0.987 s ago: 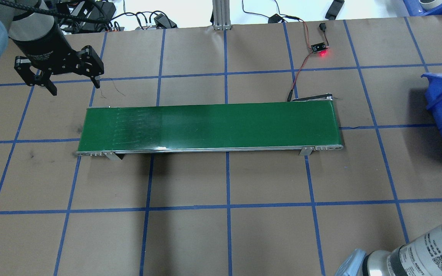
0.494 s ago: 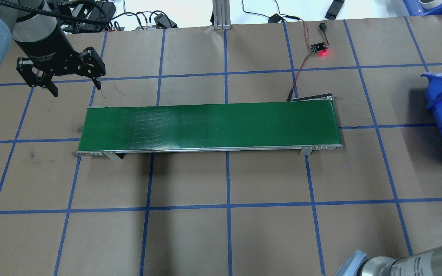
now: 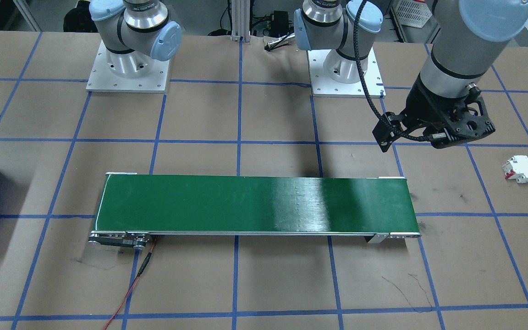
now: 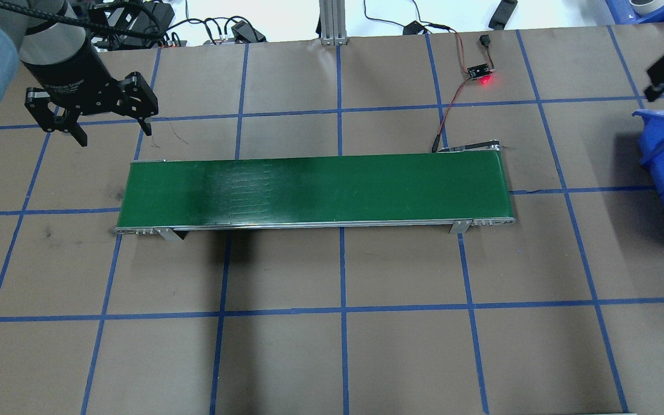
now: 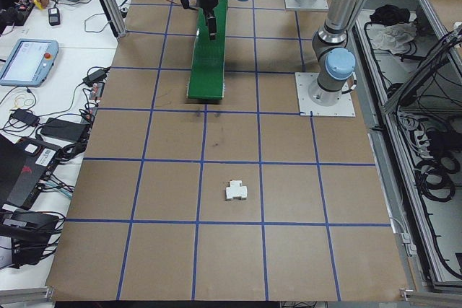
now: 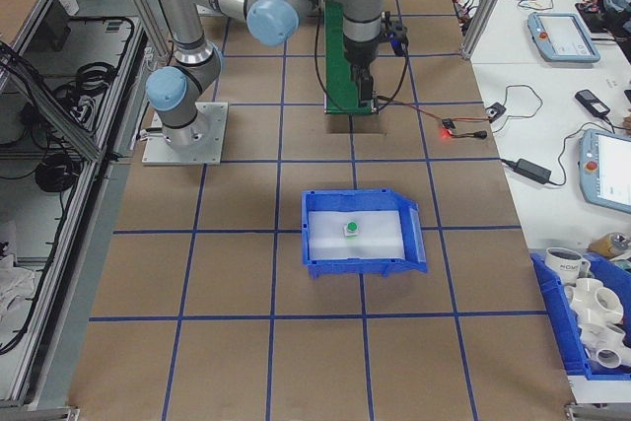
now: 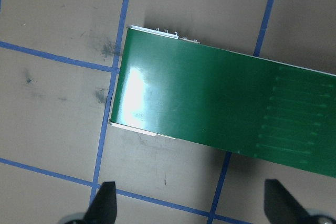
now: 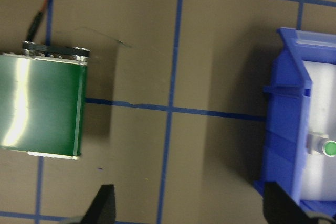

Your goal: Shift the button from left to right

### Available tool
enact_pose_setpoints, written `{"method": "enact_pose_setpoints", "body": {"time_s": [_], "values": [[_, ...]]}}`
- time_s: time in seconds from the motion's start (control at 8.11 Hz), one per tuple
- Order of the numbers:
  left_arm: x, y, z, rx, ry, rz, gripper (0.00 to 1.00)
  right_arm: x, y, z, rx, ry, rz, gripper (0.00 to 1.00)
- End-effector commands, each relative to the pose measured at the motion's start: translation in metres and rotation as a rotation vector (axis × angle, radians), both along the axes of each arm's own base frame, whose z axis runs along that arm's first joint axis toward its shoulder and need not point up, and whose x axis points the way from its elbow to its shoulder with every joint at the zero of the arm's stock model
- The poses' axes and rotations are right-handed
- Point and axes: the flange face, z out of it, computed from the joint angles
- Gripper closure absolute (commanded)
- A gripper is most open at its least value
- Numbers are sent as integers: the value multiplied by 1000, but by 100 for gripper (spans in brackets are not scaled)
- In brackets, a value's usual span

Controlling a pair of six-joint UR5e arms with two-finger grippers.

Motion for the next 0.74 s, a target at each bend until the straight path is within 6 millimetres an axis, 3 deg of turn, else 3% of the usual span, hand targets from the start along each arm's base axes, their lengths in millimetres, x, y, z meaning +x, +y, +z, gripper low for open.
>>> {"method": "enact_pose_setpoints", "body": {"time_s": [0.0, 0.12, 0.25, 0.37, 0.62], "values": [[1, 0, 0, 1, -1, 1, 0, 187, 7, 21, -60, -70, -2, 0], [1, 0, 0, 1, -1, 1, 0, 245, 13, 20, -87, -74, 13, 0], [1, 0, 0, 0, -1, -1, 0, 283, 20, 14, -87, -87, 5, 0], [1, -1, -1, 1, 4, 2, 0, 293, 23, 10, -80, -91, 23, 0], [-4, -2, 1, -6, 34, 1, 0, 292, 23, 8, -74, -83, 31, 0]]}}
